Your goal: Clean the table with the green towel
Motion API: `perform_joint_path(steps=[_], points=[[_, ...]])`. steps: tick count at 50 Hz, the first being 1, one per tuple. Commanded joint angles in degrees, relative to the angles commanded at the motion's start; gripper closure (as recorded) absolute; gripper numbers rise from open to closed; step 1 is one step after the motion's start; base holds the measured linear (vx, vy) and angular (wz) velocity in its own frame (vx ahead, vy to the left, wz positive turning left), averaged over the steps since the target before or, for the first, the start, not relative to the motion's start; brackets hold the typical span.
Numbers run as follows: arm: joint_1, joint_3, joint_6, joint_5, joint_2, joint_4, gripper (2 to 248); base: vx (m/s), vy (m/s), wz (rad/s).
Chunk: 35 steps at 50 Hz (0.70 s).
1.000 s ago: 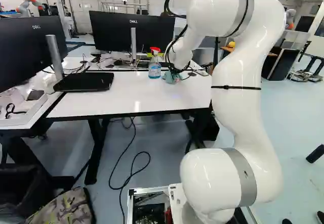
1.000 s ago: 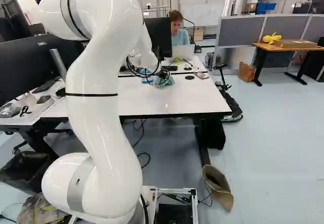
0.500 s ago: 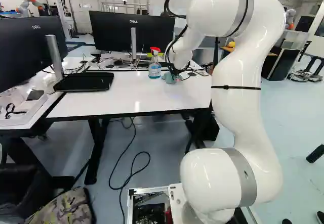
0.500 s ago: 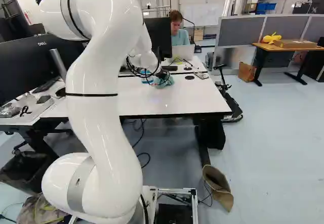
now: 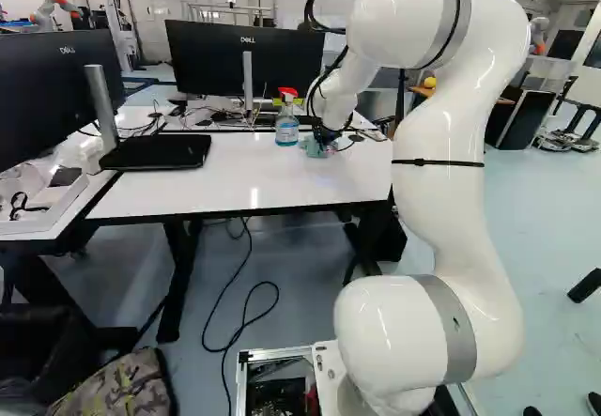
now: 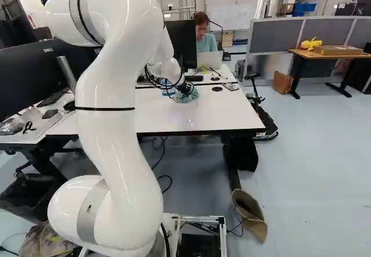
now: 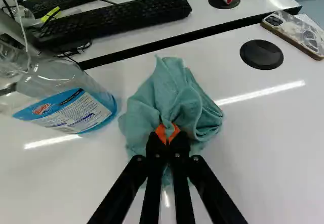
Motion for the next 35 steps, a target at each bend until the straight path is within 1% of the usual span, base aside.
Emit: perform_joint_path(steps=[21, 35], points=[[-0.01, 5.91, 0.0, 0.0, 4.52, 0.0, 224, 0.0, 0.0, 0.0], [-0.82, 9.85, 0.0, 0.0, 7.6, 0.0, 224, 0.0, 0.0, 0.0]])
